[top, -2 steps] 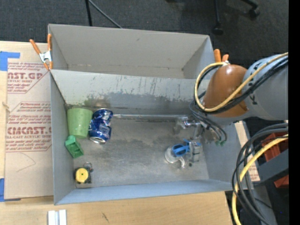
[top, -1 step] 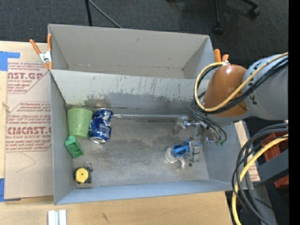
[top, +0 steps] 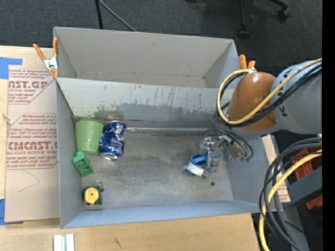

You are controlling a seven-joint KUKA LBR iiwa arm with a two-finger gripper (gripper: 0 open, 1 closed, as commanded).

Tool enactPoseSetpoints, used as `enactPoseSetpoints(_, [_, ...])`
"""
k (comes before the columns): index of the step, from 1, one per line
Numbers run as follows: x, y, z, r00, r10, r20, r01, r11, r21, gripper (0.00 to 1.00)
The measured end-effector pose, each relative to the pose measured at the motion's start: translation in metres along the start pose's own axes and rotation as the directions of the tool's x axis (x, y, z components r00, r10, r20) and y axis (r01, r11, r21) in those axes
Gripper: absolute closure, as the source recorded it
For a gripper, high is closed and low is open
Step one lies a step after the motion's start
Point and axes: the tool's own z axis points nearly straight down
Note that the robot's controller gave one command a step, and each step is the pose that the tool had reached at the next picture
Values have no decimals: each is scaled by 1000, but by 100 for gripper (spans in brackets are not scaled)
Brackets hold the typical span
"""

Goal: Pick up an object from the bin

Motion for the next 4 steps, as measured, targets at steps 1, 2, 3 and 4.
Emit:
enactPoseSetpoints(1, [-2,1,-45,1000,-1,7,1,1000,2,100])
enactPoseSetpoints(2, [-4,1,-100,1000,-2,9,2,1000,3,100])
enactPoseSetpoints(3, [-5,2,-130,1000,-2,7,2,1000,2,100])
enactPoseSetpoints(4, [-6,2,-130,1000,-2,4,2,1000,1,100])
